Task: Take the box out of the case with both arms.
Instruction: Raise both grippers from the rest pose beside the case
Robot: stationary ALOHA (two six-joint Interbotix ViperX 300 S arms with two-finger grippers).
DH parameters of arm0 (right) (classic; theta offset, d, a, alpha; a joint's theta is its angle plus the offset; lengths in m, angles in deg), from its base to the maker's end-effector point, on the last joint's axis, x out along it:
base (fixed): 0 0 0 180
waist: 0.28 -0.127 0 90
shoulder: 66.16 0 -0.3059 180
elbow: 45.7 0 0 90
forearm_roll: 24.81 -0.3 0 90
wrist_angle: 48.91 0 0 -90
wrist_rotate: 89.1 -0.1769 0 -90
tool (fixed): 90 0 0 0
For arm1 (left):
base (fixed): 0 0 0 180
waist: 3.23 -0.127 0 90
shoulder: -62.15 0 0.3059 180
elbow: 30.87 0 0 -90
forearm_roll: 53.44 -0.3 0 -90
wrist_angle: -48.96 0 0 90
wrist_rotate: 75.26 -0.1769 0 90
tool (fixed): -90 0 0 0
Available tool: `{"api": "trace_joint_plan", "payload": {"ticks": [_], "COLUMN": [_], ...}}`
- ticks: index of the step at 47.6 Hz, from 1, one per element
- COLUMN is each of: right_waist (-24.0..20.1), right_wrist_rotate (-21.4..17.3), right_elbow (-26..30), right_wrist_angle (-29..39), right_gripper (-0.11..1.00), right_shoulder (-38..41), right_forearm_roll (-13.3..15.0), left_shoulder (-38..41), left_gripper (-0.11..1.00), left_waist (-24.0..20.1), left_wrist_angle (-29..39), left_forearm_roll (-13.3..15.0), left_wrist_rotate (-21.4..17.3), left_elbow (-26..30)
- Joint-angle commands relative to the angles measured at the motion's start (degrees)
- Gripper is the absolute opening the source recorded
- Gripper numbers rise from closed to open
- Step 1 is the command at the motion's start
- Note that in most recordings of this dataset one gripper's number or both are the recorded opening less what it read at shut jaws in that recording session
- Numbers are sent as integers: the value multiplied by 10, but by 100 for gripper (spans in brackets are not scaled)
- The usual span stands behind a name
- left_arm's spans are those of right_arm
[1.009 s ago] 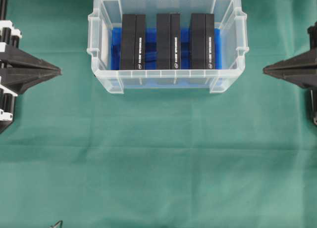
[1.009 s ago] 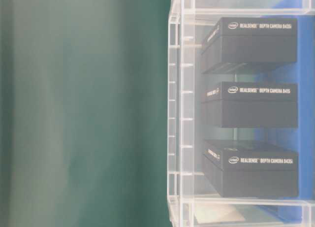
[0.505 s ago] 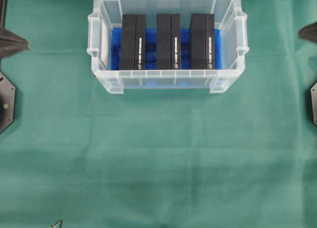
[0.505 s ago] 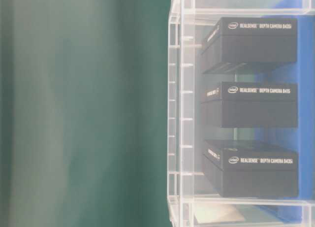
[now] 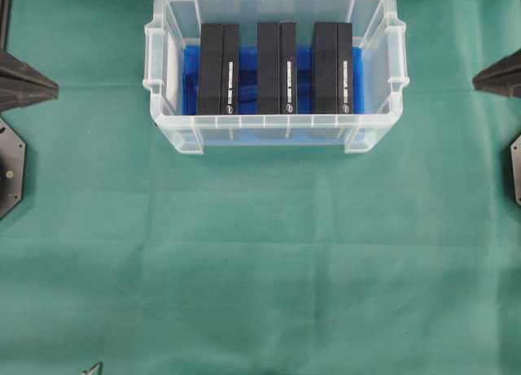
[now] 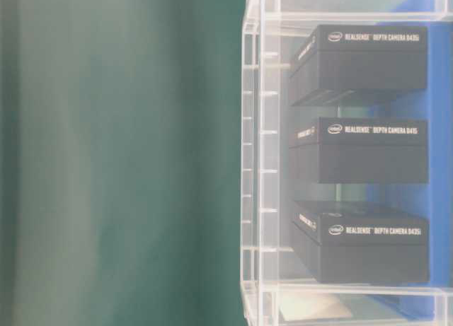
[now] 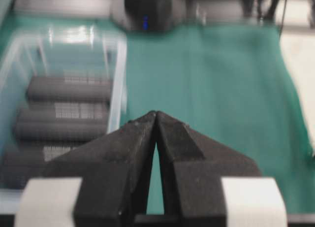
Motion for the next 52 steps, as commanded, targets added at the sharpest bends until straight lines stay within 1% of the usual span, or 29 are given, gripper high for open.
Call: {"api": "trace_joint_plan", "payload": {"ticks": [1,9,12,15,20,28,31,32,33,35,36,37,38,40,41,43,44,45,46,47,49,50,52], "right_waist": [-1,-1,-1,-1,-1,-1,-1,-1,-1,-1,-1,-1,-1,-1,-1,-1,-1,-1,-1,-1,-1,-1,-1], "right_wrist_rotate": [-5,-12,-18,-24,-33,-50,-67,-76,-95,-127,-145,-165,-200,-250,-276,-326,-365,-390,-414,-435,-478,-511,-549], "right_elbow": [27,44,48,51,54,55,55,55,55,56,57,56,56,56,57,56,56,56,56,56,56,56,56], "right_wrist_angle": [96,268,327,366,403,409,409,410,410,410,410,410,410,410,410,410,411,412,412,412,412,412,412], "right_gripper": [0,0,0,0,0,0,0,0,0,0,0,0,0,0,0,0,0,0,0,0,0,0,0], "right_shoulder": [18,54,70,81,92,96,96,96,96,97,97,97,97,98,98,98,98,98,98,98,98,98,98], "right_forearm_roll": [0,0,0,0,0,3,4,4,4,4,4,4,4,7,8,12,16,17,19,21,21,22,22], "left_shoulder": [18,55,68,77,90,93,93,93,93,93,94,94,95,96,98,100,101,102,103,103,103,103,104], "left_gripper": [1,1,1,1,1,1,1,1,1,1,1,1,1,1,1,1,1,1,1,1,1,1,1], "left_waist": [9,29,34,40,41,41,41,41,41,41,41,41,41,41,41,41,41,41,40,38,34,32,29], "left_wrist_angle": [74,245,298,339,387,393,393,393,393,393,393,393,393,394,394,396,396,396,397,399,402,404,408], "left_forearm_roll": [0,0,0,0,0,0,0,0,0,-2,-2,-2,-2,-3,-6,-13,-14,-17,-17,-18,-18,-18,-18], "left_wrist_rotate": [6,13,15,17,26,48,69,78,90,116,142,159,180,227,267,322,350,380,408,453,512,540,596], "left_elbow": [28,57,65,70,80,83,83,83,84,84,84,84,84,84,85,87,87,88,87,88,88,88,88]}}
